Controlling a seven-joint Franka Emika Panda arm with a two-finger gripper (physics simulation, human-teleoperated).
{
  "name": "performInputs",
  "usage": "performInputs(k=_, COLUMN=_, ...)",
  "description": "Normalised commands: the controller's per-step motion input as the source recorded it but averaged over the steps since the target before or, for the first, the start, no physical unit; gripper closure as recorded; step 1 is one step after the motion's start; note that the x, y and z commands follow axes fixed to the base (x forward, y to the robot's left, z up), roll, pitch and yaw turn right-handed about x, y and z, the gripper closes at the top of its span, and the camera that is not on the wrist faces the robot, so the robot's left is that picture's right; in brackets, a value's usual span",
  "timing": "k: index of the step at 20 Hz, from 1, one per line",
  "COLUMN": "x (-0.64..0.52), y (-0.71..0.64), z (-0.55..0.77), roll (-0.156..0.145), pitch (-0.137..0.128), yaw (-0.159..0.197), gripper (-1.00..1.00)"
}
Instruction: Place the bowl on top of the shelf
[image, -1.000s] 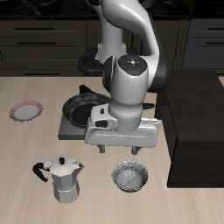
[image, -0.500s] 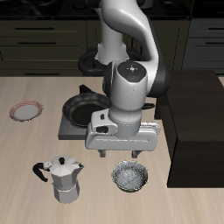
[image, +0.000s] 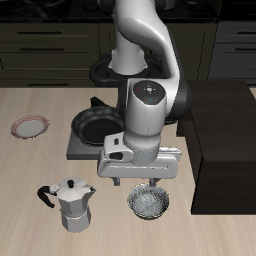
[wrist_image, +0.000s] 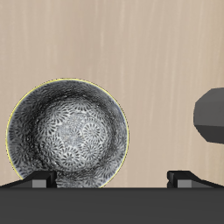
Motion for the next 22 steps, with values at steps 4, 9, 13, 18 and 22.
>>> performInputs(k=4, x=-0.01, y=0.06, z=-0.23, roll=0.011, pitch=0.029, yaw=-0.016, gripper=-1.0)
performInputs(k=9, x=-0.03, y=0.02, z=-0.2, roll=0.002, pitch=0.029, yaw=-0.008, gripper=-1.0)
performInputs(k=13, x=-0.03, y=0.01, z=-0.25, roll=0.011, pitch=0.031, yaw=-0.004, gripper=-1.0)
performInputs(k=18, x=-0.02, y=0.01, z=-0.25, roll=0.001, pitch=0.04, yaw=-0.007, gripper=-1.0)
performInputs(k=22, x=-0.01, y=0.02, z=-0.14, roll=0.002, pitch=0.018, yaw=0.01, gripper=-1.0)
